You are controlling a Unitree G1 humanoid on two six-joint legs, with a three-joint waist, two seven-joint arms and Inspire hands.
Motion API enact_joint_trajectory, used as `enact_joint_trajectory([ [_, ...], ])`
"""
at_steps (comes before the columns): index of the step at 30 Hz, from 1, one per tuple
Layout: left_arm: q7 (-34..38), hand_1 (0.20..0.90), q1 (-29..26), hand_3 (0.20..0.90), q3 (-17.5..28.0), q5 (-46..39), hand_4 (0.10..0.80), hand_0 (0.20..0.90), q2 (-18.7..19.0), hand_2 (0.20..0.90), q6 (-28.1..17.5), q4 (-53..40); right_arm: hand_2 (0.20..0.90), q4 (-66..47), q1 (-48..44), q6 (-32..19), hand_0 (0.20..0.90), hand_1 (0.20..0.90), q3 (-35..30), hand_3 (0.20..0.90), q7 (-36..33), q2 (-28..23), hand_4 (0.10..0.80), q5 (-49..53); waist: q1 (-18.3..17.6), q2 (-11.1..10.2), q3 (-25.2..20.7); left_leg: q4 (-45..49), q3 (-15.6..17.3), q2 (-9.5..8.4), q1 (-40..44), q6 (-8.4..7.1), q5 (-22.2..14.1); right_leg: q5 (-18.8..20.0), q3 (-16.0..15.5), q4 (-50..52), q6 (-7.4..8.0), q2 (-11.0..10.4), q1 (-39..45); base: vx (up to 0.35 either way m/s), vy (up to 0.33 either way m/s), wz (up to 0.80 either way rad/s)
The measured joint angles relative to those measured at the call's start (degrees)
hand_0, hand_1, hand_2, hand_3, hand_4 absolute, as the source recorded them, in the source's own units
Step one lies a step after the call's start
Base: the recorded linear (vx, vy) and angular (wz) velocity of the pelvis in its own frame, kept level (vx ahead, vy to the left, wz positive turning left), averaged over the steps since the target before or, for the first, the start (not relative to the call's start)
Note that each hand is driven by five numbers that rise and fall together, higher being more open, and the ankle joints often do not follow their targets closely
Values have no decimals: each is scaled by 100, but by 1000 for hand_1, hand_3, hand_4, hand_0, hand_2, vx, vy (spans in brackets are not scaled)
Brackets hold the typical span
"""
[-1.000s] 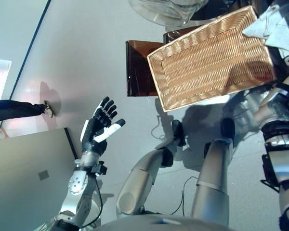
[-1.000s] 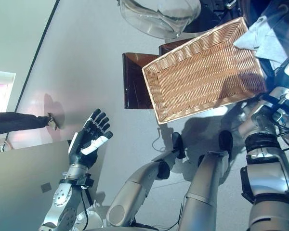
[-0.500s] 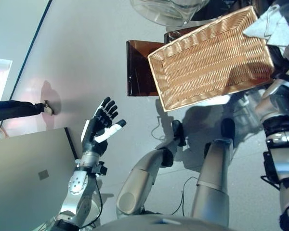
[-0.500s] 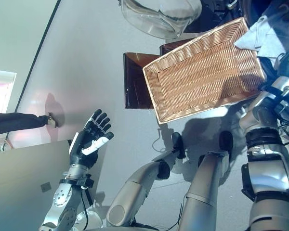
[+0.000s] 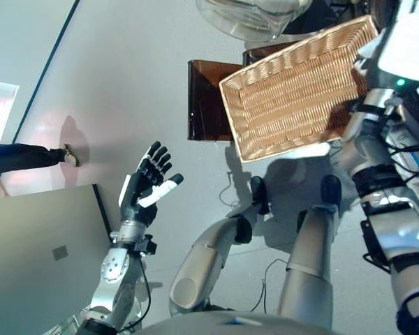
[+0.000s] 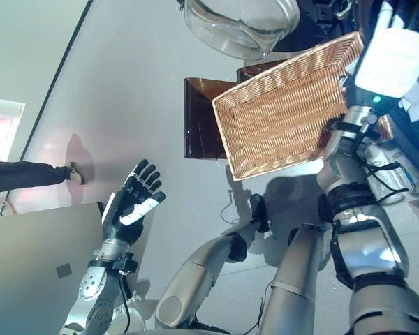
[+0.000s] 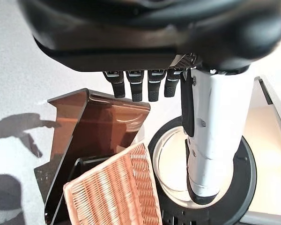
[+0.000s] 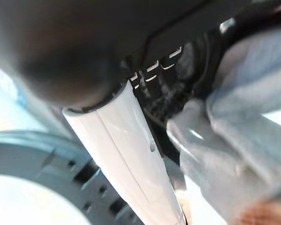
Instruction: Pick up the clothes and place them into the washing machine
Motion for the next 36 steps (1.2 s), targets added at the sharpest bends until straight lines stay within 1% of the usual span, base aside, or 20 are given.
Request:
enact_joint_trajectory([
  [3, 14, 900, -3, 900, 6, 5, 800, 900, -22, 900, 0, 6, 900, -5, 145, -176, 900, 900, 64, 900, 225, 210, 800, 15, -33, -20, 16, 2, 1, 4, -1, 8, -9, -3, -2, -11, 4, 8, 3, 82, 2, -2],
  [4, 69, 900, 0, 900, 16, 6, 800, 900, -55, 900, 0, 9, 900, -2, 214, -352, 900, 900, 61, 900, 325, 297, 800, 41, -80, -43, 33, -4, 11, -4, 0, 40, -9, 38, -10, -31, 10, 25, 13, 0, 0, 0],
  [5, 119, 900, -12, 900, 24, 14, 800, 900, -76, 900, 2, 32, 900, 1, 285, -463, 900, 900, 156, 900, 427, 438, 800, 112, -168, -78, 60, 29, -3, 21, -3, 52, -24, 19, -27, -37, 0, 27, 31, 0, 0, 0],
  [6, 129, 900, -17, 900, 26, 17, 800, 900, -95, 900, 2, 38, 900, -39, 354, -547, 900, 900, 162, 900, 466, 476, 800, 185, -201, -101, 78, 46, -16, 34, 4, 57, -35, 7, -30, -41, -3, 39, 48, -7, -25, -6],
  [7, 177, 900, -8, 900, 36, 18, 800, 900, -119, 900, -1, 51, 900, -44, 473, -789, 900, 900, 124, 900, 481, 557, 800, 411, -259, -151, 115, 21, -22, 45, 28, 57, -44, 19, -46, -123, -8, 47, 90, -7, -15, -8],
  [10, 225, 900, -17, 900, 38, 22, 800, 900, -144, 900, 4, 70, 900, -34, 623, -934, 900, 900, 96, 900, 488, 635, 800, 770, -333, -225, 171, 19, 3, 80, 19, 60, -42, 44, -40, -151, 3, 57, 89, -16, -31, -5],
  [11, 245, 900, -10, 900, 45, 21, 800, 900, -145, 900, 4, 80, 900, -2, 688, -1056, 900, 900, 6, 900, 490, 633, 800, 1034, -333, -247, 188, 19, 9, 78, 14, 60, -42, 53, -39, -175, 7, 56, 92, 0, 0, 0],
  [14, 327, 900, -8, 900, 100, 22, 800, 900, -146, 900, 4, 103, 900, 51, 760, -1151, 900, 900, -178, 900, 498, 571, 800, 1525, -347, -317, 239, 18, 10, 80, 10, 61, -42, 59, -39, -187, 7, 59, 93, 0, 0, 0],
  [16, 356, 900, -1, 900, 202, 20, 800, 900, -144, 900, 4, 107, 900, 118, 753, -1247, 900, 900, -253, 900, 498, 388, 800, 1711, -351, -335, 253, 18, 9, 86, 12, 61, -42, 59, -40, -186, 7, 56, 94, 2, -18, 1],
  [19, 364, 900, 6, 900, 282, 19, 800, 900, -135, 900, 4, 106, 900, 135, 753, -1249, 900, 900, -353, 900, 493, 139, 800, 1827, -353, -337, 254, 20, 8, 82, 13, 61, -41, 61, -40, -186, 10, 54, 100, 0, 0, 0],
  [23, 341, 900, 14, 900, 283, 11, 800, 900, -134, 900, 3, 102, 900, 301, 743, -1271, 900, 900, -382, 900, 495, -136, 800, 1924, -363, -339, 256, 22, 7, 80, 27, 62, -41, 63, -40, -186, 10, 56, 117, 0, 0, 0],
  [30, 307, 900, 53, 900, 286, -4, 800, 900, -130, 900, 1, 100, 900, 531, 658, -1378, 900, 900, -324, 900, 504, -211, 800, 2049, -433, -340, 256, -8, 5, 82, 92, 60, -42, 67, -41, -207, 18, 49, 179, 0, 0, 0],
  [36, 229, 900, 120, 900, 286, -6, 800, 900, -130, 900, 1, 99, 900, 1008, 306, -1562, 900, 900, -286, 900, 636, -263, 800, 2391, -422, -340, 257, -43, 3, 82, 91, 58, -41, 66, -42, -218, 17, 53, 168, -2, -6, 0],
])
